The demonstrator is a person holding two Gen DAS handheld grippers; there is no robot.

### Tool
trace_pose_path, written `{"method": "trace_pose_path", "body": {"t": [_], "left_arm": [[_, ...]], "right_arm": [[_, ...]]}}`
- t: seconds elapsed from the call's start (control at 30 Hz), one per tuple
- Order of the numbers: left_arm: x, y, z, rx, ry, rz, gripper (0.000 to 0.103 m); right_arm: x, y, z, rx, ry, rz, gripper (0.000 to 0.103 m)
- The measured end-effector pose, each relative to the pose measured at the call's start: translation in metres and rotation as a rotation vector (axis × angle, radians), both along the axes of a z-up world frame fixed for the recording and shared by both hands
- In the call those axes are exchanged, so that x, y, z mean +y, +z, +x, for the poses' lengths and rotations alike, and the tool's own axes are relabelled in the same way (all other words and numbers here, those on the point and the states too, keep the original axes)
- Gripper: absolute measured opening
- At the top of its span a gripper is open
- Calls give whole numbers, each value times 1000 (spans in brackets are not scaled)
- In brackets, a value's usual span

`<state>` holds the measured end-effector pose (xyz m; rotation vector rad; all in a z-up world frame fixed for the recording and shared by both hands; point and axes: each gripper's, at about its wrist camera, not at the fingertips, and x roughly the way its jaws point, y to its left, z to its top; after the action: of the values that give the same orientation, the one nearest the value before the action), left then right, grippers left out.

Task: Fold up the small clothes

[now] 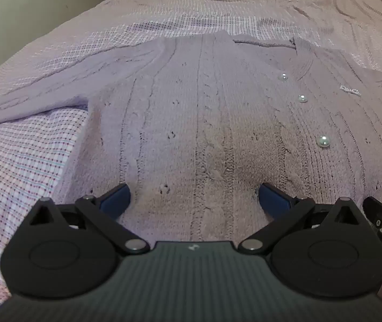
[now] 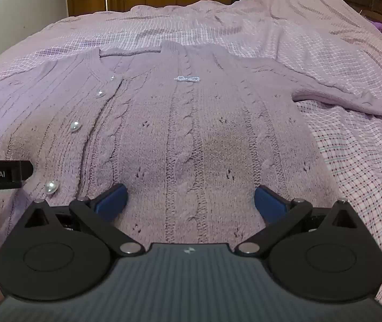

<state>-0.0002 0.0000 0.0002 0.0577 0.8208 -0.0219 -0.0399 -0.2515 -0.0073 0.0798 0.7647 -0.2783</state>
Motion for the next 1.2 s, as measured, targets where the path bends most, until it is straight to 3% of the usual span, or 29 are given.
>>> {"method": "trace_pose_path", "body": {"t": [1.2], "left_arm": [[1,-2,1,9,2,26,103]], "right_arm": [[4,0,0,-4,-2,-5,103]]}}
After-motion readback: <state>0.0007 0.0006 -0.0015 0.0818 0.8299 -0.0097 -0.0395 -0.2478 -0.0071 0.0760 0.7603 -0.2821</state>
